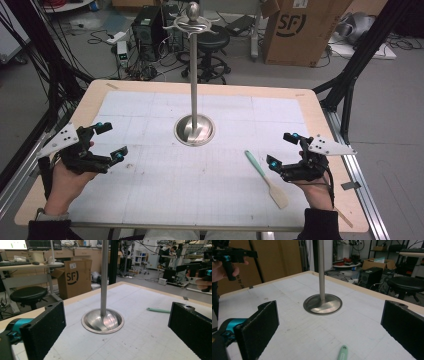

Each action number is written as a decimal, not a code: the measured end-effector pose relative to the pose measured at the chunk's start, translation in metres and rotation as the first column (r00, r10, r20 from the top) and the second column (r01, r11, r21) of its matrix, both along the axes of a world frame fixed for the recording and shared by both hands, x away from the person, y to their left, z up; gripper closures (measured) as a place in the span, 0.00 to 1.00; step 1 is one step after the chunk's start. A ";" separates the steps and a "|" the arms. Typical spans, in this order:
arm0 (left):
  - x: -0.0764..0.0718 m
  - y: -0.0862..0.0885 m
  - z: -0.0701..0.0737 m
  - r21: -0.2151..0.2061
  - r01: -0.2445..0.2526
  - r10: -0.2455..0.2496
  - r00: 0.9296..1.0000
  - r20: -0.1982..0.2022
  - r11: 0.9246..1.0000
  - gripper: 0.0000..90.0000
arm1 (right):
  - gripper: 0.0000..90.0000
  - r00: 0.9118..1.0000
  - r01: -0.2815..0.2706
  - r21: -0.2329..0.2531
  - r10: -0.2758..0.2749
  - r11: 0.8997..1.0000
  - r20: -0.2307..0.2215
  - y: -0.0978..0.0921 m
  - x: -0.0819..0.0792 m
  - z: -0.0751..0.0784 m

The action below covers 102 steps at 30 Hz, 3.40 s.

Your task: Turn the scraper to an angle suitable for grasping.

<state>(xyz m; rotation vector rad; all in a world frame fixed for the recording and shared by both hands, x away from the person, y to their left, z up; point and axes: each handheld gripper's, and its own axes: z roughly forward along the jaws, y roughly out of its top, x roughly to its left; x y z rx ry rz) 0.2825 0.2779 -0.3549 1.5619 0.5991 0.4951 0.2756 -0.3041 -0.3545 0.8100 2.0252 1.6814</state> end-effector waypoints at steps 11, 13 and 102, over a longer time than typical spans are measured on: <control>0.003 -0.002 -0.004 0.002 -0.003 0.003 1.000 -0.013 1.000 0.02 | 0.11 0.998 0.004 -0.045 -0.007 0.999 -0.056 -0.002 0.004 -0.013; 0.004 -0.004 -0.005 0.003 0.002 -0.002 1.000 -0.016 1.000 0.02 | 0.27 0.998 0.020 -0.057 -0.024 0.998 -0.063 -0.003 0.004 -0.020; 0.005 -0.015 -0.020 0.055 0.006 -0.003 0.998 -0.061 0.998 0.02 | 0.17 0.932 -0.224 -0.187 0.153 0.957 -0.330 0.025 0.031 -0.047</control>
